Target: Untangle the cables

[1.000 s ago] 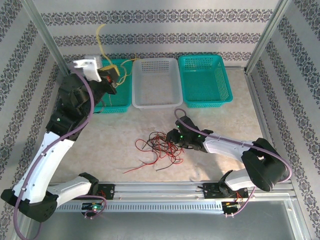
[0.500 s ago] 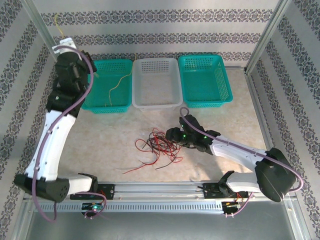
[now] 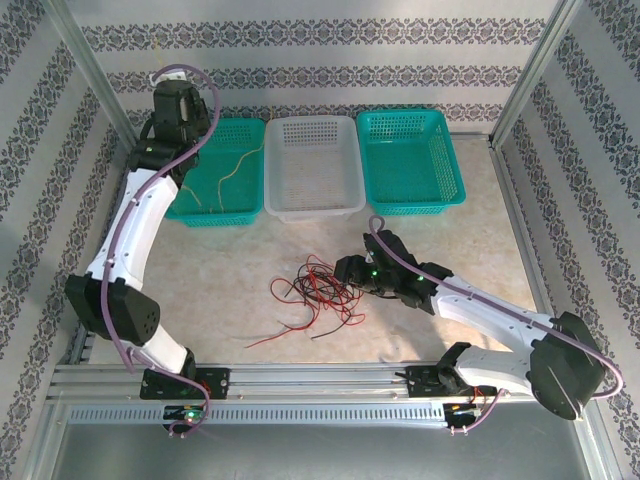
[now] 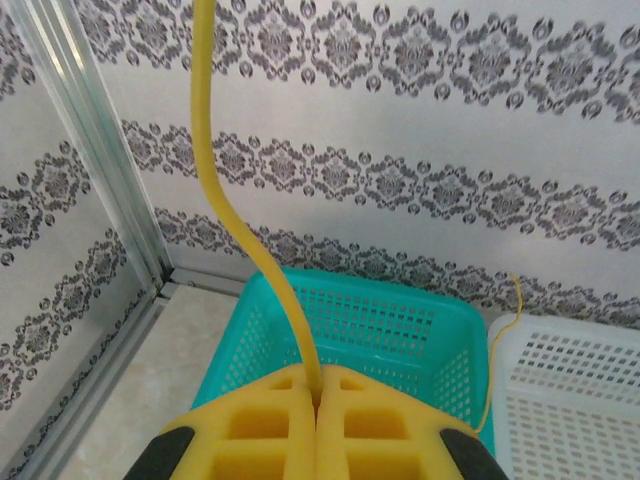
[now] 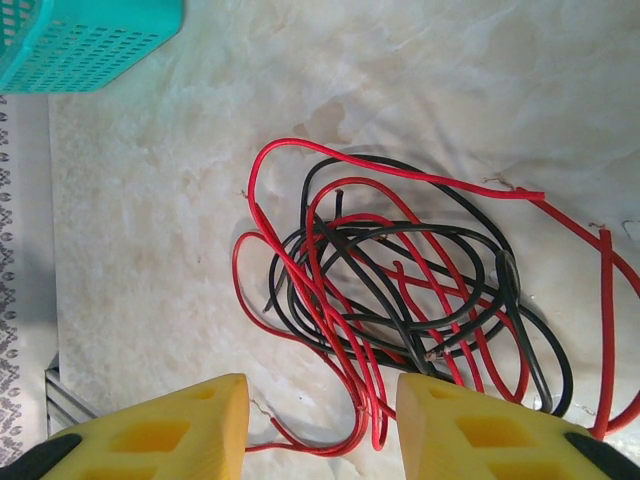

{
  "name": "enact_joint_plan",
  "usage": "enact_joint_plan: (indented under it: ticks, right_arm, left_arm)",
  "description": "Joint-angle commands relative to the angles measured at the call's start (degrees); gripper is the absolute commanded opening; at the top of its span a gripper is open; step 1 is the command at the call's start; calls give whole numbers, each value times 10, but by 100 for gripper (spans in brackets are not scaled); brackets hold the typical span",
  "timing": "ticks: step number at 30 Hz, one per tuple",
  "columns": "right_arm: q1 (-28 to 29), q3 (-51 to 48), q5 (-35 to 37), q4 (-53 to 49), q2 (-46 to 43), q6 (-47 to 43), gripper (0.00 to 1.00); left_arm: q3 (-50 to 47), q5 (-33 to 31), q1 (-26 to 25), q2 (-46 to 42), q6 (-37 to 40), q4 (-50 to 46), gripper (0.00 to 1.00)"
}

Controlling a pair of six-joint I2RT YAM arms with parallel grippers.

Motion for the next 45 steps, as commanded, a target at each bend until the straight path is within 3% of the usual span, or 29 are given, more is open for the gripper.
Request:
enact_joint_plan:
  ticks: [1,10,16,23,28,35,39,45]
  right_arm:
    - [8,12,17,-22,-15,-3,44]
    - [7,22,30,-49,-30,-6,44]
    - [3,27,35,-57,-31,-12,45]
    - [3,25,30,-49,-23,-14,45]
    - [2,16,29,-45,-31,-12,45]
    - [5,9,31,-42,-41,-9,45]
    - [6,7,32,-36,-42,-6,45]
    - [6,14,27,-27,-26,-9,45]
  left_arm:
    - [44,10,12,29,8,-51,0]
    - [158,13,22,128,-34,-141,0]
    - [147,82,24,118,-71,-87,0]
    - [-18,136,43,35,-107,138,0]
    - [-148,245,98,1,-230,319,0]
    - [-240,301,143,-12,-318,499,0]
    - [-256,332,157,-26,-352,545,0]
    - [-240,318,157,-56,-332,506,0]
